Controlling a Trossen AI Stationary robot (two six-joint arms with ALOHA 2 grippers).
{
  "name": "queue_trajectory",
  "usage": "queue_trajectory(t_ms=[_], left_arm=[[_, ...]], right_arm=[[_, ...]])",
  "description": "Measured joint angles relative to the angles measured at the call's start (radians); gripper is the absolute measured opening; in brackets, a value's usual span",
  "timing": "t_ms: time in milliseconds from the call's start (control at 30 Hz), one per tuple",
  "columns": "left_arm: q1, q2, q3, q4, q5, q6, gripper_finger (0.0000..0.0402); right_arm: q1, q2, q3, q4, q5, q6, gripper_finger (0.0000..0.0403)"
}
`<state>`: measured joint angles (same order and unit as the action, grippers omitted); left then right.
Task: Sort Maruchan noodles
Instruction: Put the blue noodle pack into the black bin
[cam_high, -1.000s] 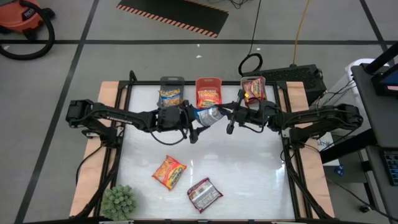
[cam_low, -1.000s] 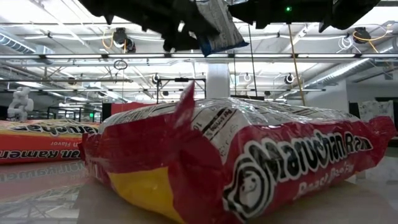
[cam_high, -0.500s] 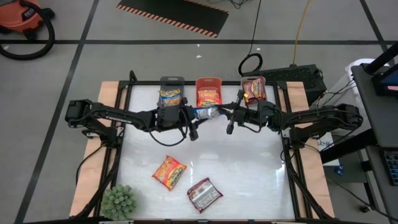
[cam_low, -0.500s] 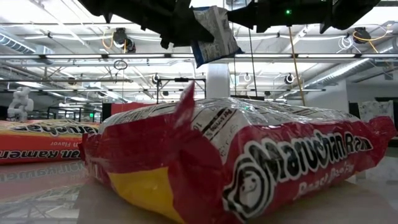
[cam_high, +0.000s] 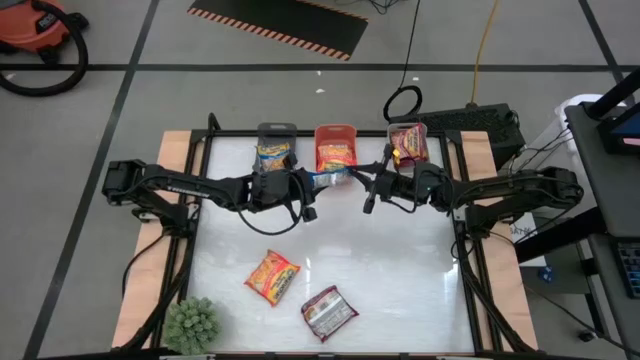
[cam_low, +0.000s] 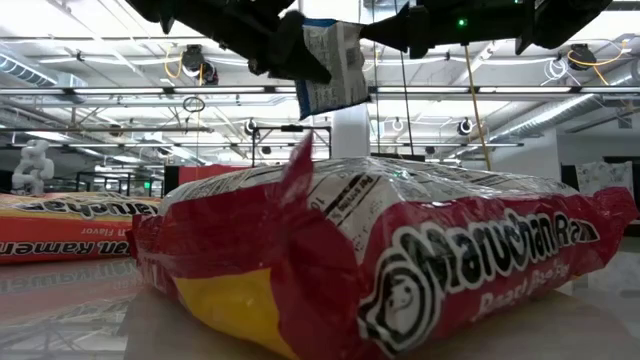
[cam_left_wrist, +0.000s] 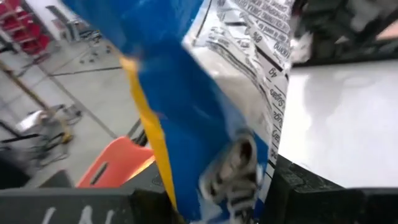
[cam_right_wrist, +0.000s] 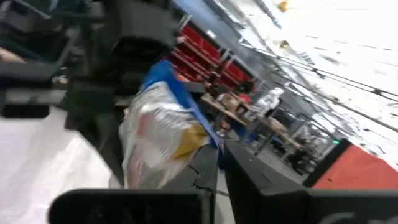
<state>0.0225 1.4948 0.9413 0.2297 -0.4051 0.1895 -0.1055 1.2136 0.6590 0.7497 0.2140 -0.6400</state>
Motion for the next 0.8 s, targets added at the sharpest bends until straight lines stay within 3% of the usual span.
queue_trajectory(t_ms=[133, 333, 567, 800], left_arm=[[0.006, -0.006, -0.003, -0.095, -0.09, 0.054, 0.0133], [0.045, -0.019, -0.003, -0.233, -0.307, 0.111, 0.0133], [0.129, -0.024, -0.002, -0.347, -0.512, 0.159, 0.0132], [0.257, -0.024, -0.002, -0.466, -0.558, 0.118, 0.0132]], right_arm=[[0.0, -0.002, 0.001, 0.012, 0.078, 0.0, 0.0052], [0.0, -0.023, 0.002, 0.003, 0.2, 0.0, 0.0089], [0.001, -0.046, 0.002, 0.003, 0.206, 0.0, 0.01], [0.009, -0.074, 0.002, 0.002, 0.205, 0.0, 0.01]])
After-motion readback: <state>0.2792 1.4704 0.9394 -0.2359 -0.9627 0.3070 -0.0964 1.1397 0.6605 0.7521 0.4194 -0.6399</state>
